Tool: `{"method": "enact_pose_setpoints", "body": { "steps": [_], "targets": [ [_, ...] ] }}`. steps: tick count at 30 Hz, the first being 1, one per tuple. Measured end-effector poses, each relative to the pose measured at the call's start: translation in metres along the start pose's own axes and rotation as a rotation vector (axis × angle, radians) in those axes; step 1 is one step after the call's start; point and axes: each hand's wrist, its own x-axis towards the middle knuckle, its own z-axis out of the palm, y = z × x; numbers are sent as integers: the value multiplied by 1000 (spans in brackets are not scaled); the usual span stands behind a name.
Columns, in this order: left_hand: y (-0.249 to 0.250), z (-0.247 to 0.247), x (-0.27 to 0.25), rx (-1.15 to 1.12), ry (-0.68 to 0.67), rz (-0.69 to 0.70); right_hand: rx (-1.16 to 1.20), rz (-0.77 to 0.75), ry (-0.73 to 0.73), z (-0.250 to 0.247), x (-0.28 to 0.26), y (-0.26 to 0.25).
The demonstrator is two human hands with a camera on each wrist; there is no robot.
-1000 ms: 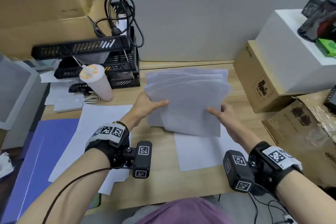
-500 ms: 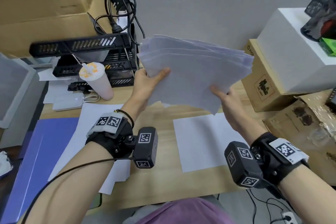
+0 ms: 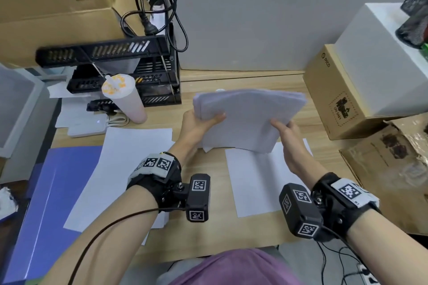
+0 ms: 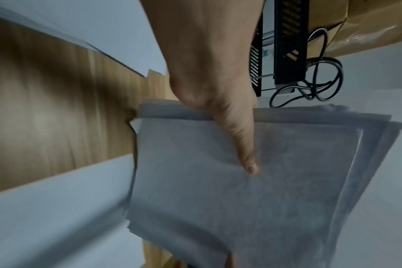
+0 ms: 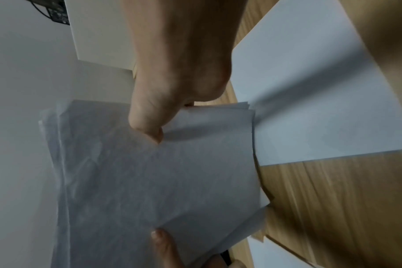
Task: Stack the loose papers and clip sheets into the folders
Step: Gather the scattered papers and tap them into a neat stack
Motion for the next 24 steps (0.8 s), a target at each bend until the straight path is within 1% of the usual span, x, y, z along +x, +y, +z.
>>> {"method": "enact_pose_setpoints", "body": {
  "steps": [2,4,6,8,11,14,17,20,22,24],
  "targets": [
    [16,4,2,-86,-2,23,36,-43,55,5,0,-14],
    [31,4,6,-121,-25,63,62,-97,107,6,2,-29],
    [38,-2,10,-134,-43,86,76,-118,115,4,3,-37],
    [30,-9,11,-92,-58,78,50,-97,74,4,3,-31],
    [-3,-15,8,7,-86,14,-4,4,31,5,2,-8],
    [-27,-19,7,77,-64,-29,-48,57,15,3,4,5],
    [-32,-16,8,45,-37,-50,-67,84,33,6,8,6],
    [-26,-3,8,86,-29,9,-29,40,51,17,9,-2],
    [-21,0,9,21,-13,21,5,25,72,19,12,-7],
    [-21,-5,12,-5,17,24,2,35,57,14,12,-8]
  ]
}}
